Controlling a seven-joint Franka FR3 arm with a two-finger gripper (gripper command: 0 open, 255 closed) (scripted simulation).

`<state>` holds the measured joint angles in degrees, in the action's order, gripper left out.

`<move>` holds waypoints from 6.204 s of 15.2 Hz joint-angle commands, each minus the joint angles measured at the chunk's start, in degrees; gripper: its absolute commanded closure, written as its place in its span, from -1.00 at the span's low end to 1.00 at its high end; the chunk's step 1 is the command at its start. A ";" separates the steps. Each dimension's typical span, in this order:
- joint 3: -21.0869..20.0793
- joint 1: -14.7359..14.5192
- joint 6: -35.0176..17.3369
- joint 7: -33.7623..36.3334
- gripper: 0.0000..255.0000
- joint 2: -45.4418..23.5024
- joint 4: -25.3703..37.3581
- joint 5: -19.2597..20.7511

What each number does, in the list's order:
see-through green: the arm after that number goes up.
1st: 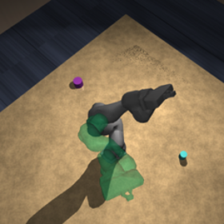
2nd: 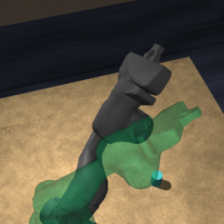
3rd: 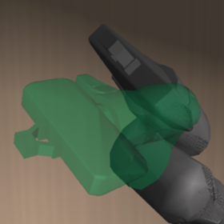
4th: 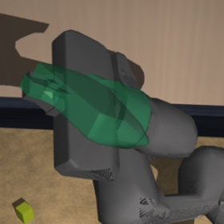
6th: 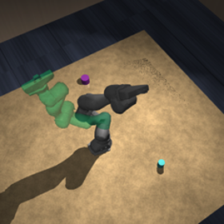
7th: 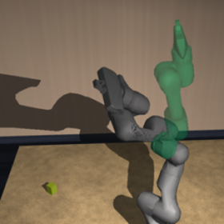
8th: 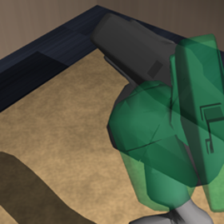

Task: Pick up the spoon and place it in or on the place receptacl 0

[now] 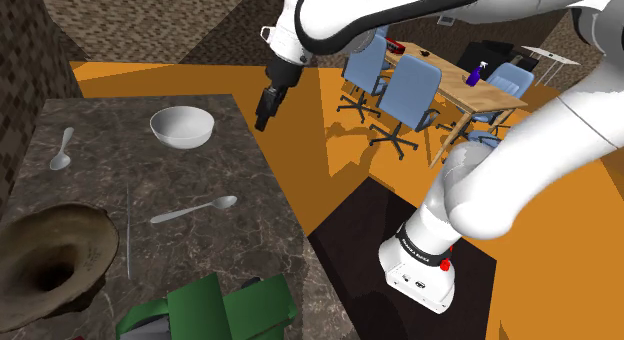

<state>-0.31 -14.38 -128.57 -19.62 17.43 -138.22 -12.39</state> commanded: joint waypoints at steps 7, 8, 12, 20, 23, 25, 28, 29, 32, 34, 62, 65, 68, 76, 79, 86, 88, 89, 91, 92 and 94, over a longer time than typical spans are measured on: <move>-2.80 -4.83 -10.54 -7.95 -1.00 -13.71 3.24 -3.75; -3.23 -5.33 -11.68 -8.93 -1.00 -15.47 3.86 -4.15; -5.07 -7.17 -15.88 -12.65 -1.00 -22.53 6.76 -5.40; -8.21 -9.73 -21.93 -17.49 -1.00 -34.25 12.54 -5.71; -8.39 -9.98 -23.71 -17.64 -1.00 -36.41 12.97 -5.88; -8.51 -10.15 -24.87 -17.73 -1.00 -37.88 13.32 -5.99; -8.61 -10.27 -25.76 -17.81 -1.00 -39.05 13.63 -6.06; -8.61 -10.27 -25.76 -17.81 -1.00 -39.05 13.63 -6.06; -8.61 -10.27 -25.76 -17.81 -1.00 -39.05 13.63 -6.06; -8.61 -10.27 -25.76 -17.81 -1.00 -39.05 13.63 -6.06; -7.57 -10.50 -14.04 -14.01 1.00 -28.52 14.99 -3.68; -7.46 -10.47 -11.99 -13.43 1.00 -27.05 15.62 -3.32; -7.37 -10.43 -9.91 -12.88 1.00 -25.68 16.35 -2.97; -7.15 -10.29 -4.29 -11.48 1.00 -22.49 18.86 -2.15; -7.08 -10.24 -2.16 -10.99 1.00 -21.47 20.01 -1.87; -6.93 -10.10 2.86 -9.88 1.00 -19.48 23.12 -1.27; -7.49 -10.73 2.94 -8.43 1.00 -20.54 24.52 -0.82; -8.02 -11.38 3.00 -6.99 1.00 -21.66 25.96 -0.33; -9.00 -12.71 3.24 -4.11 1.00 -24.04 29.06 0.75; -9.45 -13.39 3.43 -2.68 1.00 -25.30 30.73 1.34; -10.21 -14.86 3.94 0.14 1.00 -27.95 34.30 2.58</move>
<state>-10.08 -28.46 -124.75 -21.04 -9.10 -105.70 -10.43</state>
